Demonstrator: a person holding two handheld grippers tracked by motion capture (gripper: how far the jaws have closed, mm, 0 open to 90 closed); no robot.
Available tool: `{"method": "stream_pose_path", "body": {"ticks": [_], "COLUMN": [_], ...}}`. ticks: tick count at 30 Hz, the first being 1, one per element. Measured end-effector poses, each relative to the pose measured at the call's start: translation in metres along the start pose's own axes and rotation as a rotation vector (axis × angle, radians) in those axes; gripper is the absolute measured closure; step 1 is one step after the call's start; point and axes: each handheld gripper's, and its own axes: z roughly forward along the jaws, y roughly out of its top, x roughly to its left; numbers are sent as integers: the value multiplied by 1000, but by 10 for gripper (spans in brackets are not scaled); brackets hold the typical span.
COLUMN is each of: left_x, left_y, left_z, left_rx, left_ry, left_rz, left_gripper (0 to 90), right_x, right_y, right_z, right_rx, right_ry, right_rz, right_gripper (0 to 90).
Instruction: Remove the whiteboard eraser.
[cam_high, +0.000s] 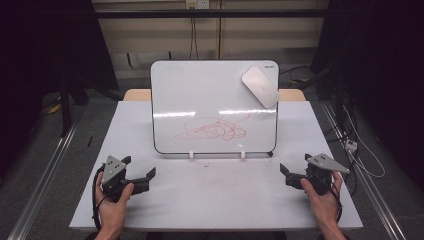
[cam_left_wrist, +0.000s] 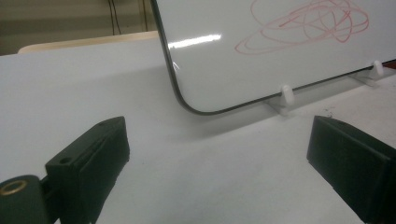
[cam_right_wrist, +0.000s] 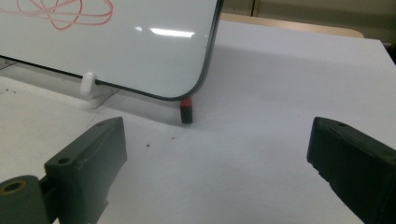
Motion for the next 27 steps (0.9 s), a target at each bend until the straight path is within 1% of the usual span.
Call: {"method": "stream_pose_path", "body": {"ticks": [3,4,5,7,8,9,11,13,14,15,16,17,18,19,20,21,22,24,25,27], "left_x": [1,1,1,1,0,1,2,2,2,2,2,2,2,3,4,4,4,4,3,3], "left_y": [0,0,0,0,0,0,0,-1,0,0,0,-1,-1,-1,0,0,0,-1,-2,-2], "left_z": [1,3,3,6,7,8,8,7,7,5,4,4,3,2,2,1,2,1,2,1], "left_rx": [10,20,20,39,42,34,44,45,38,33,20,18,19,24,25,20,12,28,19,21], "left_ry": [8,-15,-15,-11,-15,-22,-16,-16,-11,-3,2,2,4,6,11,11,8,8,7,4], "left_rz": [-4,-11,-11,-4,-10,-31,-24,-31,-35,-38,-59,-69,-63,-50,-47,-50,-64,-46,-56,-55], "left_gripper": [58,58,58,58,58,58,58,58,58,58,58,58,58,58,58,58,58,58,58,58], "right_x": [0,0,0,1,2,2,4,5,8,9,9,9,10,11,12,12,12,13,14,17], "right_y": [0,0,0,0,1,1,3,4,6,6,6,7,9,10,11,13,13,19,22,27], "right_z": [1,0,0,-1,-1,-1,-2,-2,-2,-1,-1,-1,1,1,2,4,4,8,9,12], "right_rx": [4,1,1,8,13,21,25,21,18,19,19,18,19,17,18,19,19,20,22,16], "right_ry": [0,0,0,10,19,27,46,48,56,56,56,50,34,22,13,17,17,28,32,27], "right_rz": [7,-5,-5,-13,-13,-12,-18,-22,-30,-30,-30,-34,-41,-45,-51,-47,-47,-57,-61,-72], "right_gripper": [49,48,48,57,70,72,55,56,55,54,54,60,73,72,72,73,73,71,74,80]}}
